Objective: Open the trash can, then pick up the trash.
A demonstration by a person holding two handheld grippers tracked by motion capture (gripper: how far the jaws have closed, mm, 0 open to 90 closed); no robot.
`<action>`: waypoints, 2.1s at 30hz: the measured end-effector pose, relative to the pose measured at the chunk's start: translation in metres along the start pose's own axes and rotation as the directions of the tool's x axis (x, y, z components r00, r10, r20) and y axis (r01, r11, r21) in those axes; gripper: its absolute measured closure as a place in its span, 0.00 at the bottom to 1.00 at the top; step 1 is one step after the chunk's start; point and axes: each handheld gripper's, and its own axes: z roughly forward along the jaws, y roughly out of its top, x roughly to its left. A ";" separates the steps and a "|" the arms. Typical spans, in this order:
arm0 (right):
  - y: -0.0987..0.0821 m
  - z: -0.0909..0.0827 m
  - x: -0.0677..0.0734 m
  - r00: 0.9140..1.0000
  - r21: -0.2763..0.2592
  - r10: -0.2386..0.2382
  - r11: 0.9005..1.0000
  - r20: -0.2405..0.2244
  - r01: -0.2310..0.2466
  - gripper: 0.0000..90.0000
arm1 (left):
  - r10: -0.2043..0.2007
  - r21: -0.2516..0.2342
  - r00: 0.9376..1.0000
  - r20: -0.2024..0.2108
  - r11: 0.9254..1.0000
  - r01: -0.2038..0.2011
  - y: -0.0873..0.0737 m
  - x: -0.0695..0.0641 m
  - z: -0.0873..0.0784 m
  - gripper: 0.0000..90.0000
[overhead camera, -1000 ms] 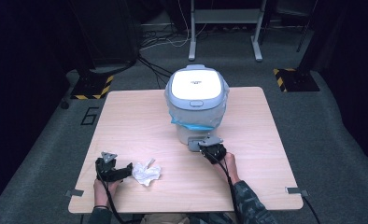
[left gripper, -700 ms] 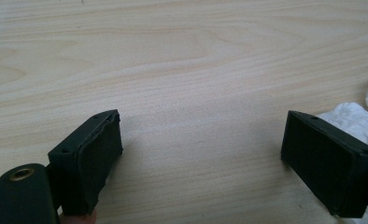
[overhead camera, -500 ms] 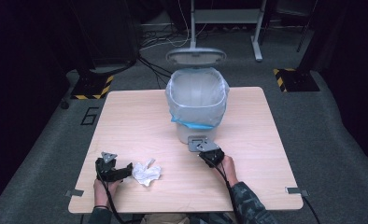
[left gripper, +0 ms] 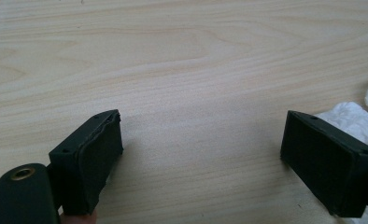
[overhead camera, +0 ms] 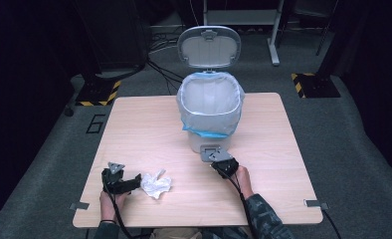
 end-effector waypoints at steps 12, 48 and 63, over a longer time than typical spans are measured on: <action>0.000 0.000 0.000 1.000 0.001 0.001 1.000 -0.002 -0.001 1.00 | -0.034 -0.041 0.999 0.021 0.999 0.035 0.003 0.004 -0.019 0.10; 0.000 0.000 0.000 1.000 -0.002 0.004 1.000 -0.003 -0.004 1.00 | 0.151 0.022 0.985 0.084 0.988 -0.153 -0.002 -0.083 -0.016 0.24; -0.001 0.000 0.000 1.000 -0.003 0.007 1.000 -0.011 -0.007 1.00 | 0.126 -0.031 0.976 0.180 0.992 -0.123 -0.005 -0.078 -0.013 0.93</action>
